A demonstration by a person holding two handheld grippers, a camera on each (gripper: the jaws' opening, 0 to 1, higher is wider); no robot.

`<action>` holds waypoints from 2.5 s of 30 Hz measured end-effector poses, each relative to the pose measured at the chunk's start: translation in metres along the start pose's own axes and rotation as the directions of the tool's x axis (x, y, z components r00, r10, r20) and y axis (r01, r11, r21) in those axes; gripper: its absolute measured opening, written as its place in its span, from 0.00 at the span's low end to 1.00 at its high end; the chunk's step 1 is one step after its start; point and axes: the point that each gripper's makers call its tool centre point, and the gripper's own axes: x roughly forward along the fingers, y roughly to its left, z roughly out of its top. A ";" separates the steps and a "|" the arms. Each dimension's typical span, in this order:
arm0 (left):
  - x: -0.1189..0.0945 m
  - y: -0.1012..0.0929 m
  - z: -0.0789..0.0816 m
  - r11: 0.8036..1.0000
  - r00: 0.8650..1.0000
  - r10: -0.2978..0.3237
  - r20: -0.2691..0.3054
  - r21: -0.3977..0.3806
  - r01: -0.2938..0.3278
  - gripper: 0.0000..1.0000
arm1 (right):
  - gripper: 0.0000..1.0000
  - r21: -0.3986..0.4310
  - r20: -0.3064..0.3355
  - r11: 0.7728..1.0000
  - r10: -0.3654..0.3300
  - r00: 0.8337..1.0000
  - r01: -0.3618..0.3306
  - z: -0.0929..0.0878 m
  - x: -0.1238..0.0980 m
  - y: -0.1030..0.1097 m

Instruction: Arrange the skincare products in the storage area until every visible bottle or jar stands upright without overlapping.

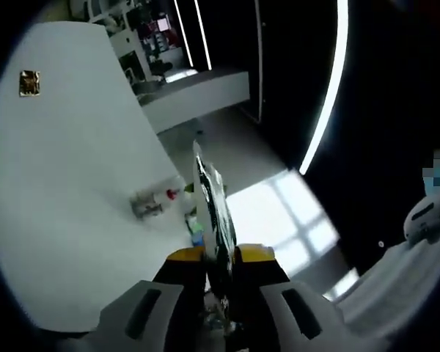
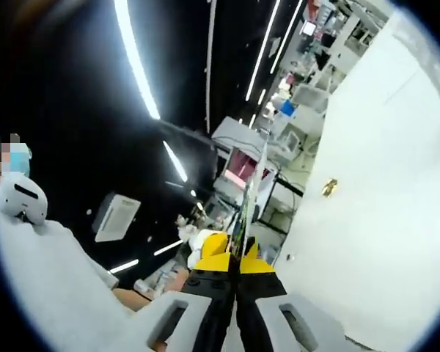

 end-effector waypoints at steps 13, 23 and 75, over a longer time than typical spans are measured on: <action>-0.027 0.035 0.001 0.983 0.988 0.152 -0.038 0.107 -0.147 0.26 | 0.00 -0.014 0.018 0.997 -0.077 0.997 0.077 0.038 -0.014 -0.031; -0.073 0.084 -0.022 0.843 0.888 0.420 -0.187 0.442 -0.306 0.22 | 0.00 0.009 0.003 0.989 -0.147 0.989 0.147 0.060 -0.024 -0.069; -0.120 0.167 -0.061 0.515 0.585 0.759 -0.284 0.812 -0.274 0.00 | 0.00 0.128 -0.091 0.855 -0.495 0.864 0.503 0.101 -0.053 -0.259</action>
